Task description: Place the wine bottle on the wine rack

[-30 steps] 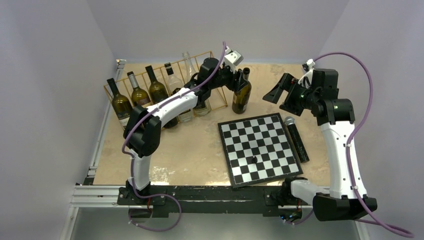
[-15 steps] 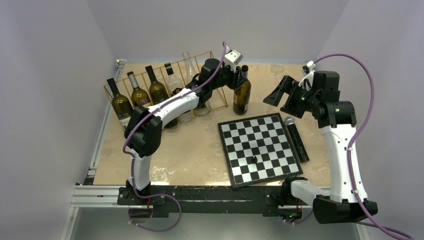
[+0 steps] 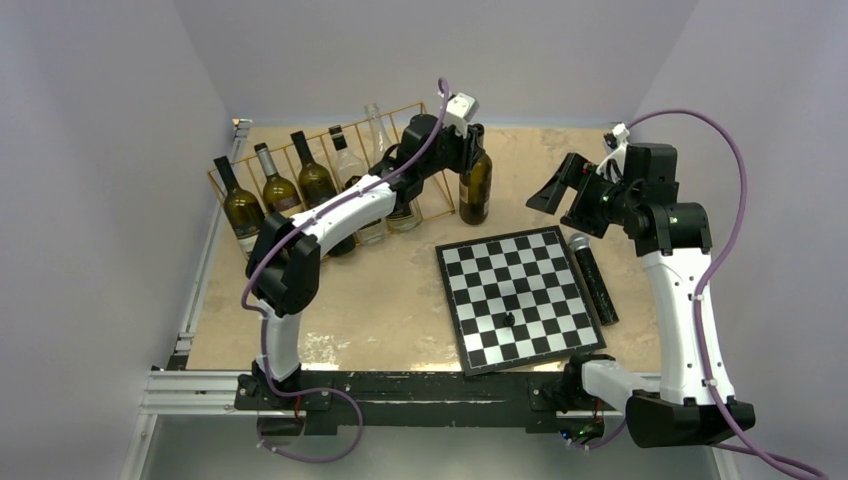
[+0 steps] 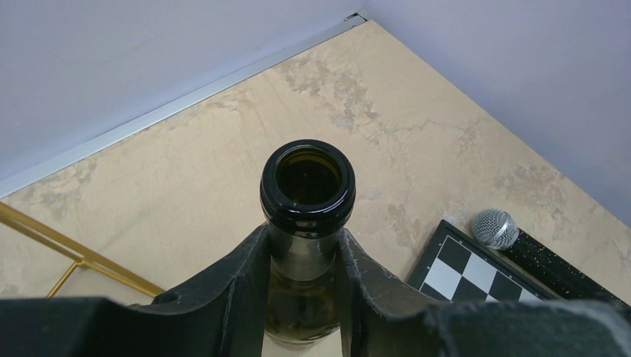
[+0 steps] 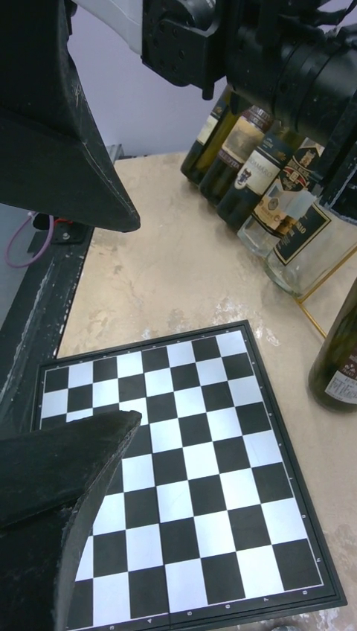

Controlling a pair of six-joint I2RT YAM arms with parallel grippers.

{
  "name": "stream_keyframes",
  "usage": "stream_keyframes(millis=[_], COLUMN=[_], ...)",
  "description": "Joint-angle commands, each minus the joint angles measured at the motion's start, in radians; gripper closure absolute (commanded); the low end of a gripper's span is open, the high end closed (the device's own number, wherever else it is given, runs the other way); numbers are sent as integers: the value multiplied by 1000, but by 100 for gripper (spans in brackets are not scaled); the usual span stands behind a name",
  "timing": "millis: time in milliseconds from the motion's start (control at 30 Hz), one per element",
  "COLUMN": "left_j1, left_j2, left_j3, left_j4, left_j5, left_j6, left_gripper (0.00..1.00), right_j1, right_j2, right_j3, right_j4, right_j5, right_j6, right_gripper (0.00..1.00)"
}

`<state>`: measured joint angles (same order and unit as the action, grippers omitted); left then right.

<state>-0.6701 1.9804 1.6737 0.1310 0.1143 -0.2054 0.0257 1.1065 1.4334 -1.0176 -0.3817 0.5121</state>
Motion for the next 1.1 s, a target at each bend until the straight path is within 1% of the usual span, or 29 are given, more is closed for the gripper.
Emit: stream_keyframes(millis=[0, 200, 400, 600, 800, 1067], left_j1=[2, 8, 15, 44, 82, 146], left_j2=[-123, -166, -214, -235, -240, -233], left_j3=[56, 48, -7, -29, -34, -46], left_j4=[53, 33, 70, 64, 36, 4], left_j5=[-71, -109, -231, -276, -286, -205], left_j6=[-39, -58, -63, -75, -91, -144], left_gripper=[100, 100, 100, 100, 100, 100], right_j1=[-3, -3, -3, -3, -3, -3], right_j2=[-14, -14, -15, -17, -18, -18], right_j3=[-7, -14, -23, -34, -39, -39], right_j4=[20, 24, 30, 36, 37, 33], right_j5=[11, 7, 6, 6, 9, 13], right_j6=[-8, -8, -6, -4, -4, -7], right_gripper=[5, 5, 5, 5, 5, 5])
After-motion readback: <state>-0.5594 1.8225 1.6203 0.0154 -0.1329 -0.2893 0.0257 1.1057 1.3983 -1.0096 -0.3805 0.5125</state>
